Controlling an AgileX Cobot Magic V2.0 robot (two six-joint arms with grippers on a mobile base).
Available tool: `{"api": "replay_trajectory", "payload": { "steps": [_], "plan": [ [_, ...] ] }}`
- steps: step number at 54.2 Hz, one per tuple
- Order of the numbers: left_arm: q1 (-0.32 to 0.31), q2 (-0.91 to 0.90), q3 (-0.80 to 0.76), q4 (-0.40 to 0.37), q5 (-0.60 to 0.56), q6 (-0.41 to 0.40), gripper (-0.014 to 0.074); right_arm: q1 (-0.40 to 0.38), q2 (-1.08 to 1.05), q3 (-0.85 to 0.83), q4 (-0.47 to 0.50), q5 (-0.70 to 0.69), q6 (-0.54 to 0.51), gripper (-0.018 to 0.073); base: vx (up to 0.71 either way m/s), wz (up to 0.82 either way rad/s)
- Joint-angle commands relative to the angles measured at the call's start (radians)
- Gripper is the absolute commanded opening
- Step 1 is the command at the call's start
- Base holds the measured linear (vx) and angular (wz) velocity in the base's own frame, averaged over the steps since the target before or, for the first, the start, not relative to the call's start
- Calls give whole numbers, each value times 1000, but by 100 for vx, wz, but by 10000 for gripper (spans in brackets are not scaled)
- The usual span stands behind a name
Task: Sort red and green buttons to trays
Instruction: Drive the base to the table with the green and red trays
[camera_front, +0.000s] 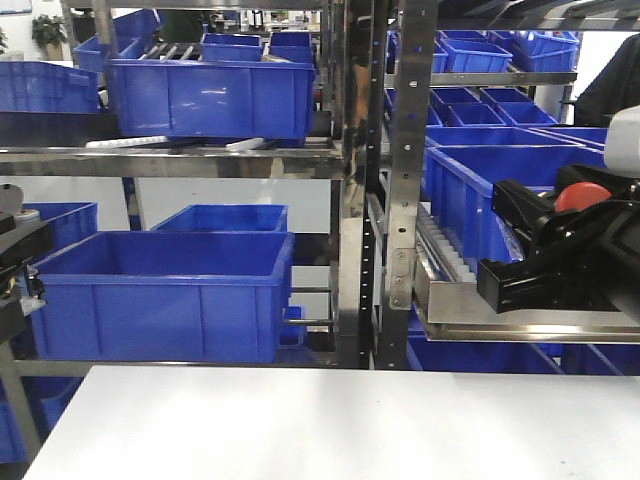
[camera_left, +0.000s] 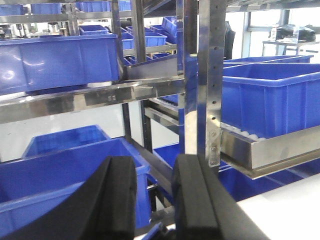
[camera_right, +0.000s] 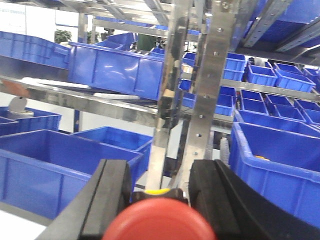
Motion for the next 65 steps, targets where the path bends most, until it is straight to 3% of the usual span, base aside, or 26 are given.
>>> {"api": "replay_trajectory", "payload": {
  "steps": [1,65],
  "plan": [
    [-1,-14,-36,-82,13,-8,0,-1,-12,-37,-51,6,0,-9,-13,17],
    [-1,-14,-36,-82,13,-8,0,-1,-12,-37,-51,6,0,-9,-14,26]
  ]
}}
